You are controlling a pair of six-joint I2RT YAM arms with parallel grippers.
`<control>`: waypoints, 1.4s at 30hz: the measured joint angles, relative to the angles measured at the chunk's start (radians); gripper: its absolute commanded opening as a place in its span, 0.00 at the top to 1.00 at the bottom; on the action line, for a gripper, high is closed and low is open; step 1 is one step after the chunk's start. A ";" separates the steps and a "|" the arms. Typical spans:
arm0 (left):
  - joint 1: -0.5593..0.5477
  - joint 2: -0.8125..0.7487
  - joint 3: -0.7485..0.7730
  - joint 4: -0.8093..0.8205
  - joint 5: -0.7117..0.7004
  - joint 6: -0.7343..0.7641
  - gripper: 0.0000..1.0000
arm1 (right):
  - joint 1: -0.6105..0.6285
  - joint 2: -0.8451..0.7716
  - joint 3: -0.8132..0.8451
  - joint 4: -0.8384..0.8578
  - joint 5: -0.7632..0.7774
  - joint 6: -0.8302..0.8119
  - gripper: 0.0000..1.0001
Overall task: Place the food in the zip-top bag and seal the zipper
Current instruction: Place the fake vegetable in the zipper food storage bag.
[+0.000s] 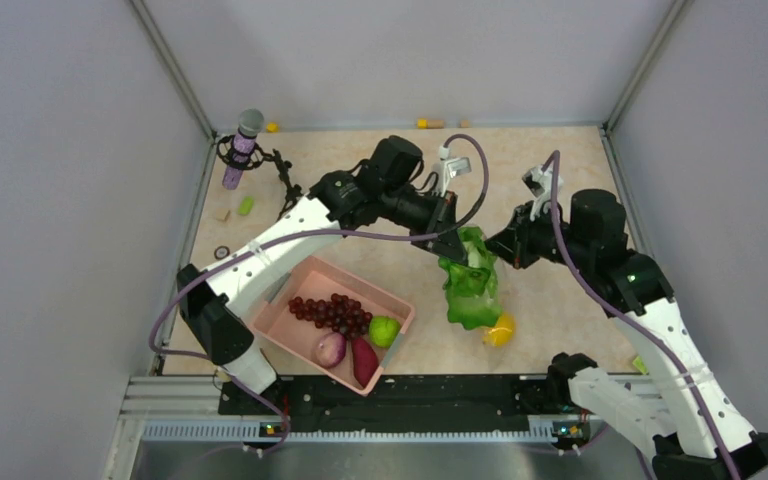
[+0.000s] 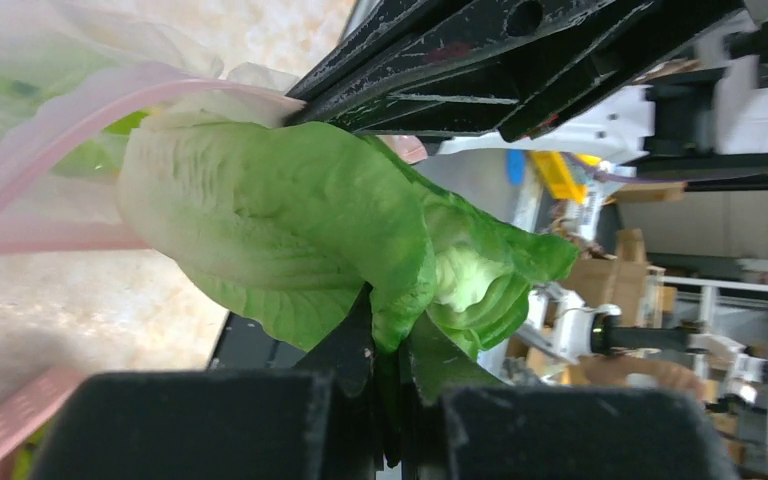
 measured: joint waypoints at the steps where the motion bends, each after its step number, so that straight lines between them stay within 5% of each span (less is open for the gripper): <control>1: 0.009 -0.014 -0.010 0.017 0.011 -0.028 1.00 | 0.000 0.000 0.005 0.019 -0.026 -0.001 1.00; 10: 0.089 -0.202 -0.231 0.225 0.036 -0.264 1.00 | 0.000 0.036 0.013 0.270 -0.301 0.123 1.00; 20: 0.094 -0.233 -0.383 0.317 -0.206 -0.368 1.00 | 0.000 0.023 -0.061 0.533 -0.417 0.455 1.00; 36: 0.094 -0.280 -0.499 0.439 -0.274 -0.468 1.00 | 0.000 0.008 -0.058 0.259 -0.136 0.279 1.00; 39: 0.094 -0.281 -0.501 0.451 -0.290 -0.504 1.00 | 0.000 0.003 -0.060 0.246 -0.135 0.251 0.92; 42: 0.094 -0.281 -0.502 0.457 -0.311 -0.533 1.00 | 0.000 -0.010 -0.063 0.243 -0.135 0.221 0.72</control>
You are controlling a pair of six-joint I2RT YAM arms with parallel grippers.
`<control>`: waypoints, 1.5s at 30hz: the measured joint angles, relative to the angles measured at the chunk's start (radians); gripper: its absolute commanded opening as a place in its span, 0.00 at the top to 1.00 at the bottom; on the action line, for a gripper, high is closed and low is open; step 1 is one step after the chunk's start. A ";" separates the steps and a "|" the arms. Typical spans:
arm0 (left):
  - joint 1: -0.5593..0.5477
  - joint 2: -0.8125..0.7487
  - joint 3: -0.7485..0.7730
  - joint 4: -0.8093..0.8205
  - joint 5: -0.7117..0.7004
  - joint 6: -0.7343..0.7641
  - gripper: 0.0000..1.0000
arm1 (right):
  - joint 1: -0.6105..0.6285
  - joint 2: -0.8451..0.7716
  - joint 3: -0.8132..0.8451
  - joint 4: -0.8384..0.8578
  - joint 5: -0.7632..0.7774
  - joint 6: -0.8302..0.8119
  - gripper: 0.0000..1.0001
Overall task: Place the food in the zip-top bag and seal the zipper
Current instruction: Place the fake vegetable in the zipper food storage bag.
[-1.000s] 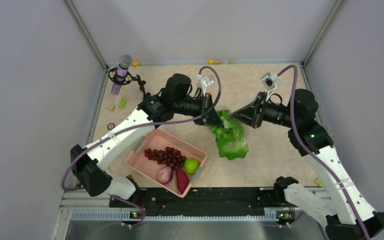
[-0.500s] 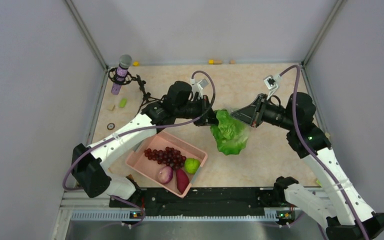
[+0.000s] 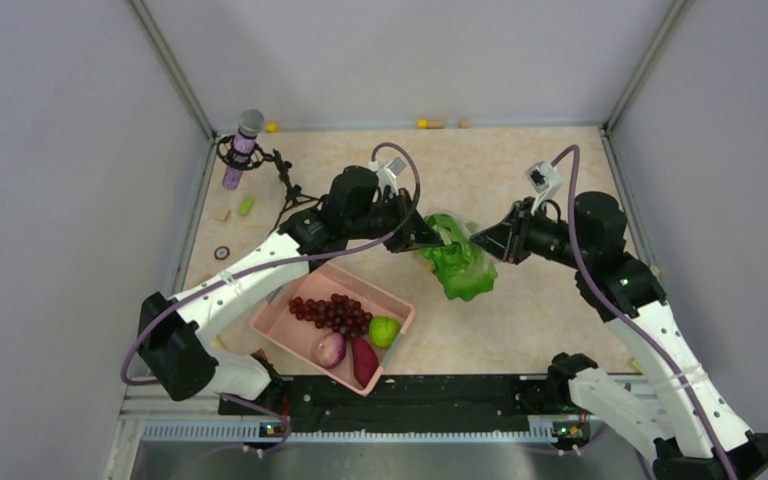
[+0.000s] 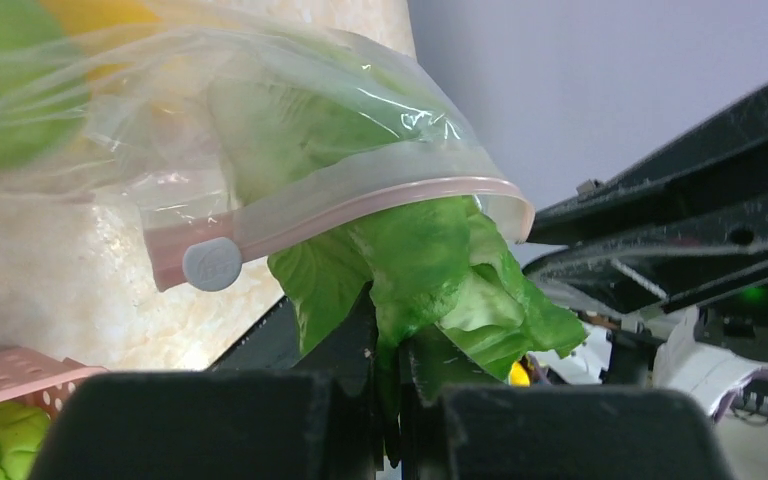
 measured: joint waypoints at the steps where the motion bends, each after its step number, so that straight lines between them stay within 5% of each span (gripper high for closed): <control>1: 0.001 0.000 0.000 0.001 -0.013 -0.005 1.00 | 0.000 -0.007 -0.004 -0.001 0.000 -0.013 0.67; 6: 0.009 0.001 0.000 0.004 -0.056 -0.024 1.00 | 0.000 -0.043 -0.023 -0.006 0.008 -0.089 0.28; 9: 0.010 0.019 0.001 0.013 -0.053 -0.026 1.00 | 0.000 -0.060 -0.043 0.008 0.018 -0.141 0.18; 18: 0.010 0.107 0.020 0.013 -0.023 -0.026 1.00 | 0.000 -0.069 -0.073 0.081 0.037 -0.313 0.02; 29: 0.013 0.112 0.081 -0.017 -0.026 -0.012 1.00 | 0.053 0.036 -0.070 0.175 0.029 -0.406 0.02; 34: 0.015 0.116 0.087 -0.041 -0.028 0.005 1.00 | 0.125 0.148 -0.025 0.126 0.148 -0.454 0.22; 38: 0.017 0.124 0.087 -0.043 -0.030 0.018 1.00 | 0.131 0.167 0.002 0.097 0.209 -0.465 0.77; 40: 0.018 0.125 0.087 -0.042 -0.030 0.030 1.00 | 0.132 0.173 0.015 0.085 0.220 -0.455 0.91; 41: 0.018 0.125 0.087 -0.042 -0.029 0.036 0.93 | 0.133 0.175 0.020 0.080 0.224 -0.455 0.98; 45: 0.018 0.122 0.090 -0.047 -0.040 0.084 0.60 | 0.137 0.183 0.025 0.061 0.257 -0.424 1.00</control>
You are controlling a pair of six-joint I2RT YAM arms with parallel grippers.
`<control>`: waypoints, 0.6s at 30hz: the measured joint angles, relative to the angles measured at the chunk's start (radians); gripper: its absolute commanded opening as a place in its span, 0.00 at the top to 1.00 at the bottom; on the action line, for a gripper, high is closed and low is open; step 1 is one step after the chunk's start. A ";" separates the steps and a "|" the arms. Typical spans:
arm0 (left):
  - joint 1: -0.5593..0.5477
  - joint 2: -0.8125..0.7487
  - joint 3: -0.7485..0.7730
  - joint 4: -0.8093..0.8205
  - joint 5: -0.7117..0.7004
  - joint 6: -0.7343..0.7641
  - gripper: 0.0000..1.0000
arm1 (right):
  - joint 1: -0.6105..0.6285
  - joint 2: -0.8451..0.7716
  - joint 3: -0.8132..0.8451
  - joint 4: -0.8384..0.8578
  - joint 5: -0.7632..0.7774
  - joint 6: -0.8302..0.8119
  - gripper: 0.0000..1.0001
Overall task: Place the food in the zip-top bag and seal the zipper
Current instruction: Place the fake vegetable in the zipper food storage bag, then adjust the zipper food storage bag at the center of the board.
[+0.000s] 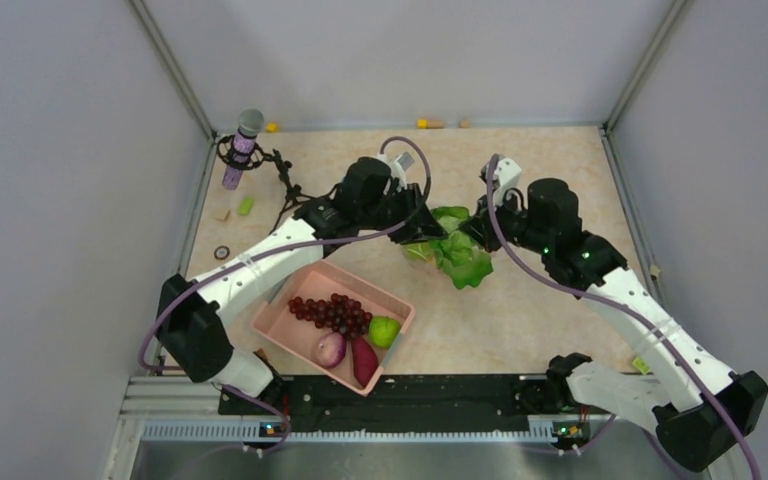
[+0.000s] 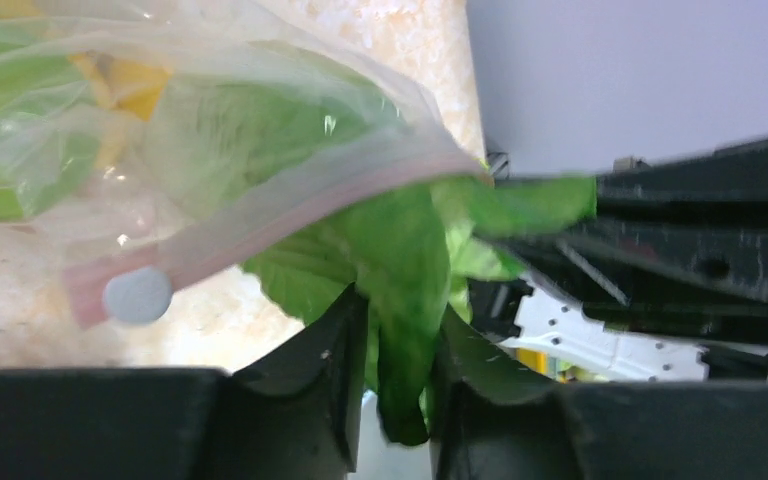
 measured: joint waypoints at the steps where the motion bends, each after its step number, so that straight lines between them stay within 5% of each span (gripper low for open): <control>1: 0.000 -0.005 0.000 -0.007 -0.007 0.013 0.51 | 0.000 0.001 0.000 -0.003 0.011 0.006 1.00; 4: 0.000 -0.048 -0.001 -0.033 -0.033 0.056 0.21 | 0.000 0.001 0.000 -0.018 0.075 0.033 1.00; 8: 0.000 -0.197 -0.034 -0.039 -0.101 0.117 0.03 | 0.000 0.001 0.000 -0.027 0.153 0.102 1.00; 13: -0.001 -0.440 -0.189 -0.023 -0.277 0.162 0.02 | 0.000 -0.012 0.000 -0.016 0.183 0.206 1.00; 18: -0.001 -0.478 -0.322 0.000 -0.414 0.161 0.05 | 0.000 -0.029 0.000 -0.003 0.177 0.291 1.00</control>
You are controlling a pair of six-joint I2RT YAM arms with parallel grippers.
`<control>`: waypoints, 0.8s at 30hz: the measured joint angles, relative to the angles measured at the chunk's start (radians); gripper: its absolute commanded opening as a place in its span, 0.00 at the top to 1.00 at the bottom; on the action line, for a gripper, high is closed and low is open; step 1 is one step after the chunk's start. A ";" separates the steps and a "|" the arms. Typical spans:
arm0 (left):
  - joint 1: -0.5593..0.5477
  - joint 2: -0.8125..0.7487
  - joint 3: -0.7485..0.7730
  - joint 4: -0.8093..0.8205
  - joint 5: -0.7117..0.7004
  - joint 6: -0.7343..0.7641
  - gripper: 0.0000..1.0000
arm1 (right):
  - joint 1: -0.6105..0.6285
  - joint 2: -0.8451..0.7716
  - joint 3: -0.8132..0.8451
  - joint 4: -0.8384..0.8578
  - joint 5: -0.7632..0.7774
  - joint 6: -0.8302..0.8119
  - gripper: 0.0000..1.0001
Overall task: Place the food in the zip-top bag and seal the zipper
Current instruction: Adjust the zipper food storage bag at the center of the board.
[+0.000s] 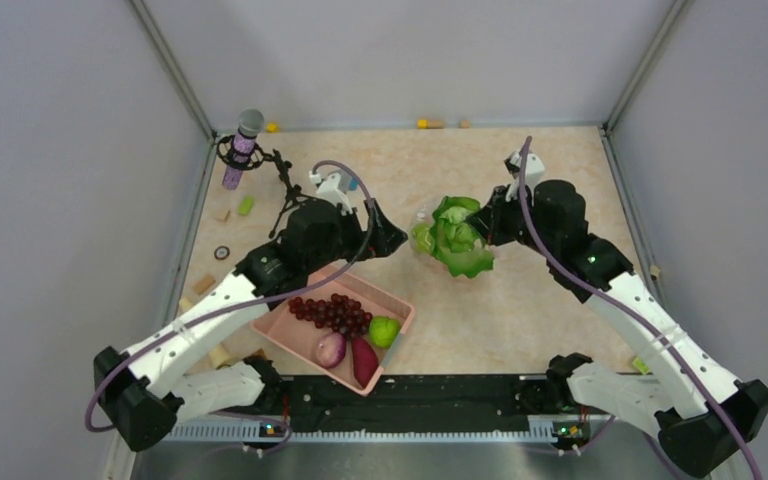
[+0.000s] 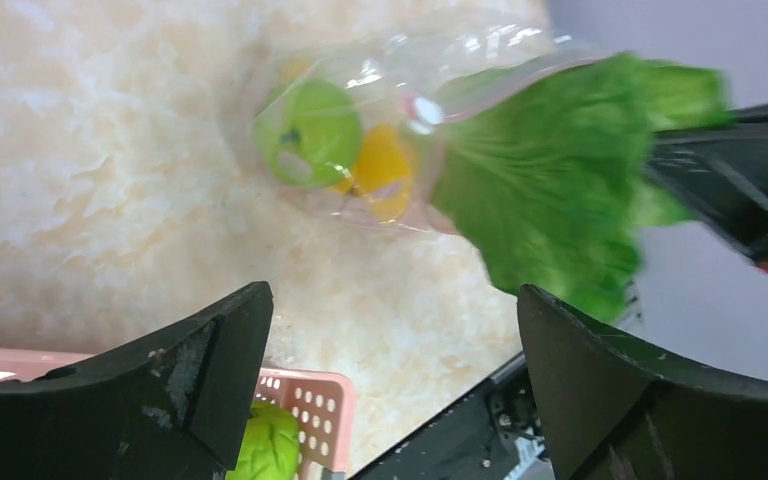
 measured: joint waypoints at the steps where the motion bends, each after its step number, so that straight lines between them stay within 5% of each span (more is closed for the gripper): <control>1: 0.000 0.026 -0.013 0.014 -0.007 0.000 0.08 | 0.000 -0.001 0.000 0.000 -0.003 0.016 1.00; 6: 0.001 0.167 -0.078 0.118 0.063 -0.003 0.17 | -0.001 -0.002 0.000 0.002 -0.007 0.079 1.00; 14: 0.000 0.241 -0.272 0.516 0.224 -0.074 0.32 | -0.012 -0.035 -0.051 0.076 -0.006 0.247 1.00; 24: 0.000 0.425 -0.282 0.822 0.291 -0.164 0.53 | -0.016 -0.106 -0.129 0.164 0.002 0.388 1.00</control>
